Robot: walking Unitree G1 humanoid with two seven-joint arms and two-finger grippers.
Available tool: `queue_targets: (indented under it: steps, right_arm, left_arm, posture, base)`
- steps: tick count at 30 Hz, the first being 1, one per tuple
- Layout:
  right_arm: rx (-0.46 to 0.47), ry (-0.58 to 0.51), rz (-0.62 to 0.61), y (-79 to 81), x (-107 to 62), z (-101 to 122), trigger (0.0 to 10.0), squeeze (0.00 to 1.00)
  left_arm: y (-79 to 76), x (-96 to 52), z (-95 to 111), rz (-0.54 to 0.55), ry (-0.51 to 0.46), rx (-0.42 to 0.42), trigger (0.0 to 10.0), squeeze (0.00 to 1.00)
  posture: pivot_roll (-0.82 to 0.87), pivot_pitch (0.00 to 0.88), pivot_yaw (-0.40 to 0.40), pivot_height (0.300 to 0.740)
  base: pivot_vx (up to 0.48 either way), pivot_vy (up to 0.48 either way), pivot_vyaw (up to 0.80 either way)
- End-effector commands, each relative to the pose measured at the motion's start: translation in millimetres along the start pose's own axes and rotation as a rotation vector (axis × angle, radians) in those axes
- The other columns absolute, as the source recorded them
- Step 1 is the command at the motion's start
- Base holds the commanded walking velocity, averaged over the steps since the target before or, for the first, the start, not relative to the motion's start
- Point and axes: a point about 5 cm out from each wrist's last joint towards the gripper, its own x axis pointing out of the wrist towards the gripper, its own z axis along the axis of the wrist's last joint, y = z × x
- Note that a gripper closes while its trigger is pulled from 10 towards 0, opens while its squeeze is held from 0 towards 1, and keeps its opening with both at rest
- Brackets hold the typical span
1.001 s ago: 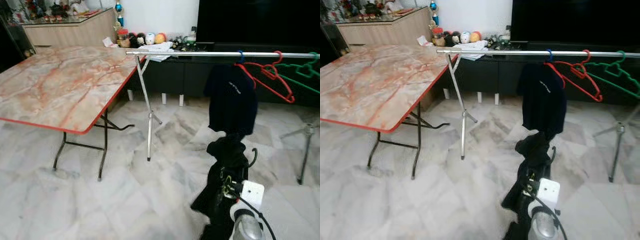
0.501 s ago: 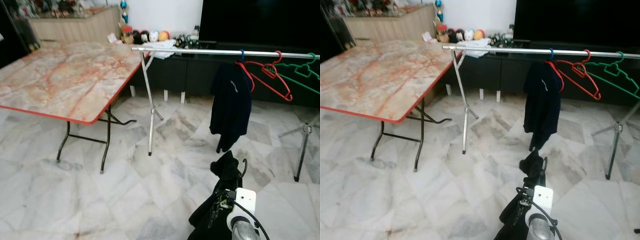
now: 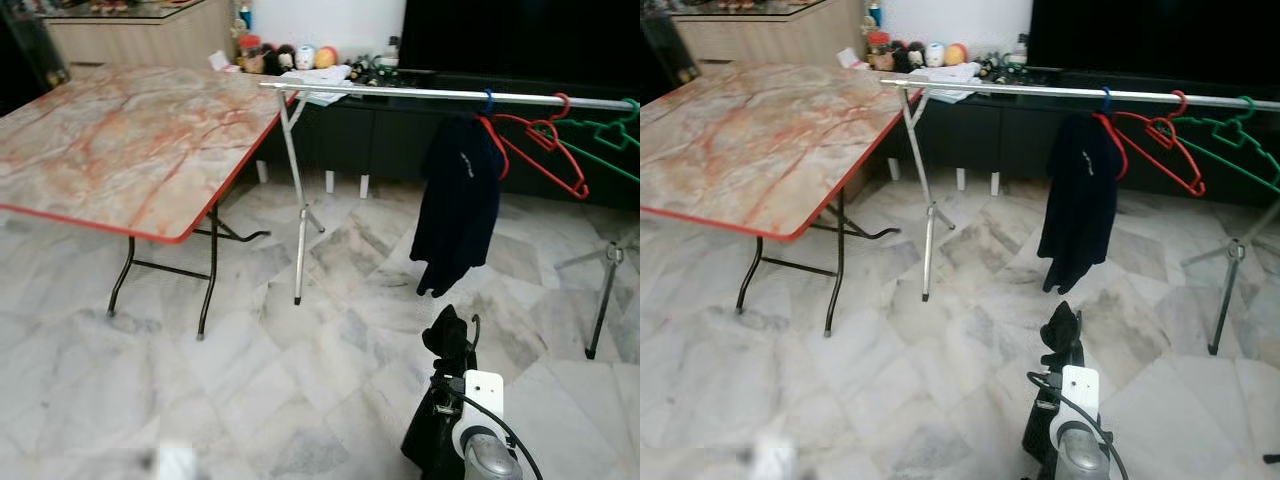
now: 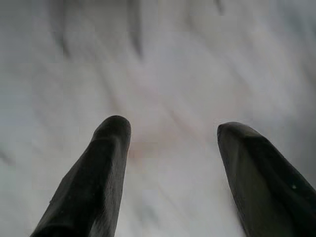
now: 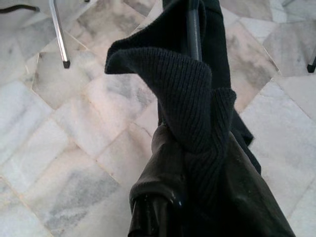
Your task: Hang hanger
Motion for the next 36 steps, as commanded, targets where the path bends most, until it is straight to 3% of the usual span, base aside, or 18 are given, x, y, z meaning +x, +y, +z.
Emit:
queue_targets:
  steps: [1,6,8,9,10,12,13,14,15,16,22,29,34,35,36]
  right_arm:
    - [-0.001,-0.017,0.010,2.8,0.9,3.7,10.0,0.00]
    - [-0.024,-0.025,0.044,5.4,1.5,5.3,10.0,0.00]
    - [-0.089,-0.008,0.116,8.5,1.8,3.8,10.0,0.00]
    - [-0.155,-0.014,0.169,10.6,1.7,5.0,10.0,0.00]
    - [-0.155,-0.014,0.169,10.6,1.7,5.0,10.0,0.00]
    - [-0.332,-0.027,0.357,16.5,0.5,8.8,10.0,0.00]
    - [-0.368,-0.034,0.411,17.3,-0.1,11.0,10.0,0.00]
    - [-0.368,-0.034,0.411,17.3,-0.1,11.0,10.0,0.00]
    - [-0.424,-0.034,0.512,17.1,-1.5,13.5,10.0,0.00]
    - [-0.444,-0.029,0.553,16.4,-2.2,14.0,10.0,0.00]
    - [-0.679,-0.005,0.864,7.8,-13.0,15.8,10.0,0.00]
    - [-0.787,-0.024,0.978,6.5,-16.1,28.6,10.0,0.00]
    - [-0.801,-0.073,1.050,17.1,-20.2,41.8,10.0,0.00]
    - [-0.826,-0.086,1.064,20.3,-21.7,42.8,10.0,0.00]
    - [-0.827,-0.091,1.065,21.5,-21.9,43.3,10.0,0.00]
  left_arm:
    - [-18.0,-7.7,-19.2,-0.050,0.061,-0.026,10.0,0.00]
    - [-23.2,-1.6,-2.7,-0.095,-0.019,0.004,10.0,0.00]
    - [-25.2,1.6,6.3,-0.152,-0.047,0.047,10.0,0.00]
    - [-27.3,2.7,11.0,-0.201,-0.063,0.116,10.0,0.00]
    - [-27.3,2.7,11.0,-0.201,-0.063,0.116,10.0,0.00]
    - [-37.4,2.8,19.8,-0.389,-0.098,0.375,10.0,0.00]
    - [-40.3,2.3,21.1,-0.442,-0.102,0.436,10.0,0.00]
    - [-40.3,2.3,21.1,-0.442,-0.102,0.436,10.0,0.00]
    - [-43.8,1.7,23.7,-0.517,-0.111,0.527,10.0,0.00]
    - [-44.8,1.6,25.0,-0.540,-0.115,0.559,10.0,0.00]
    - [-55.3,3.3,42.9,-0.710,-0.147,0.629,10.0,0.00]
    - [-64.8,2.3,44.0,-0.833,-0.114,0.794,10.0,0.00]
    - [-72.4,5.5,58.7,-0.796,-0.193,0.737,10.0,0.00]
    - [-76.7,6.1,65.4,-0.800,-0.224,0.720,10.0,1.00]
    - [-78.0,6.2,67.8,-0.803,-0.236,0.718,10.0,1.00]
  posture:
    - [0.10,0.082,0.065,0.740]
    - [0.09,0.084,0.069,0.740]
    - [0.09,0.086,0.069,0.740]
    - [0.08,0.088,0.072,0.740]
    - [0.08,0.088,0.072,0.740]
    - [0.09,0.090,0.073,0.740]
    - [0.09,0.092,0.071,0.740]
    - [0.09,0.092,0.071,0.740]
    - [0.09,0.093,0.068,0.740]
    - [0.09,0.093,0.068,0.740]
    - [0.08,0.097,0.051,0.740]
    - [0.08,0.099,0.037,0.740]
    - [0.07,0.105,0.043,0.740]
    - [0.07,0.106,0.044,0.740]
    - [0.07,0.107,0.045,0.740]
  base:
    - [0.000,0.000,0.00]
    - [0.000,0.000,0.00]
    - [0.000,0.000,0.00]
    - [0.000,0.000,0.00]
    - [0.000,0.000,0.00]
    - [0.000,0.000,0.00]
    - [0.000,0.000,0.00]
    - [0.000,0.000,0.00]
    - [0.000,0.000,0.00]
    - [0.000,0.000,0.00]
    - [0.000,0.000,0.00]
    - [0.000,0.000,0.00]
    - [0.000,0.000,0.00]
    - [0.000,0.000,0.00]
    - [0.000,0.000,0.00]
